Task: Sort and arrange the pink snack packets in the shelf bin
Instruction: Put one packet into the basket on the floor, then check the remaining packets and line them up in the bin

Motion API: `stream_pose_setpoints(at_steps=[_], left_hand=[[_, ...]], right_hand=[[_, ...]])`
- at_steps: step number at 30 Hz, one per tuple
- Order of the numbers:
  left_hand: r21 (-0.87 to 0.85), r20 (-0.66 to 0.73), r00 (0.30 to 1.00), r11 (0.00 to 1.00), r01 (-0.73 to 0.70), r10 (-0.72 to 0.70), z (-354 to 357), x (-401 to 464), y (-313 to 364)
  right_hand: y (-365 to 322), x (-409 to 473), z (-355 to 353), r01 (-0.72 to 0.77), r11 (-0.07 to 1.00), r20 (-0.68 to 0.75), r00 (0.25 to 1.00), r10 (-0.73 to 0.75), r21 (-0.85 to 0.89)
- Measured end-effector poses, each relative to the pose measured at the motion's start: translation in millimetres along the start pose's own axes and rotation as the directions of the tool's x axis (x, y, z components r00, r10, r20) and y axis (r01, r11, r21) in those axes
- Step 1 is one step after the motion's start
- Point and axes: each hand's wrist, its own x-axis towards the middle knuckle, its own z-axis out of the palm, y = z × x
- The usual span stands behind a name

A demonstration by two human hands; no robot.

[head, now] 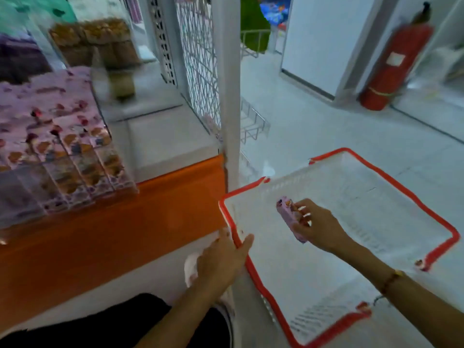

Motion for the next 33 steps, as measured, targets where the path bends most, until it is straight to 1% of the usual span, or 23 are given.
stream_pose_setpoints(at_steps=[3,5,9,12,13,15,17,19,21,23,24,26,27,29,31,33], left_hand=[[-0.031,-0.047,0.999,0.999,0.018,-0.020,20,4,0],[-0.061,-0.096,0.995,0.998,0.019,-0.025,23,5,-2],[-0.120,-0.106,0.994,0.993,0.004,-0.016,25,3,-3],[-0.049,-0.113,0.994,0.999,-0.012,0.006,21,3,-3],[-0.016,-0.098,0.995,1.000,-0.010,0.008,18,4,-3],[0.089,-0.019,1.000,0.996,-0.002,0.004,9,6,-1],[0.226,0.064,0.998,0.974,-0.025,0.011,-9,4,2],[0.339,0.120,0.990,0.934,-0.111,0.074,-36,-4,9],[0.408,0.157,0.973,0.886,-0.221,0.170,-74,-22,18],[0.410,0.151,0.952,0.859,-0.306,0.267,-118,-48,24],[0.395,0.112,0.943,0.857,-0.331,0.312,-142,-63,24],[0.386,-0.059,0.907,0.847,-0.365,0.417,-190,-94,15],[0.403,-0.170,0.867,0.836,-0.373,0.469,-213,-108,5],[0.436,-0.375,0.758,0.823,-0.364,0.534,-256,-131,-22],[0.423,-0.521,0.673,0.843,-0.331,0.526,-291,-143,-55],[0.320,-0.646,0.612,0.890,-0.324,0.456,-319,-142,-89]], right_hand=[[38,23,63,-0.106,0.978,0.100,0.987,0.125,-0.179],[57,37,101,-0.093,0.956,0.173,0.974,0.145,-0.278],[80,44,153,-0.098,0.912,0.208,0.959,0.193,-0.397],[86,39,165,-0.061,0.849,0.276,0.931,0.238,-0.526],[82,39,160,-0.037,0.832,0.306,0.920,0.244,-0.553],[65,42,136,0.011,0.829,0.361,0.904,0.231,-0.559],[38,43,99,0.055,0.870,0.388,0.908,0.161,-0.489],[5,35,54,0.126,0.911,0.365,0.931,0.028,-0.392],[-37,19,9,0.232,0.923,0.276,0.950,-0.147,-0.307],[-87,-2,-28,0.359,0.905,0.162,0.930,-0.329,-0.228],[-114,-12,-42,0.423,0.887,0.106,0.906,-0.410,-0.184],[-171,-33,-61,0.525,0.843,0.011,0.849,-0.528,-0.115],[-198,-41,-65,0.567,0.819,-0.018,0.821,-0.570,-0.091],[-250,-53,-64,0.641,0.766,-0.037,0.765,-0.643,-0.056],[-294,-56,-52,0.697,0.716,-0.026,0.716,-0.698,-0.041],[-332,-51,-33,0.747,0.662,-0.014,0.663,-0.749,-0.062]])
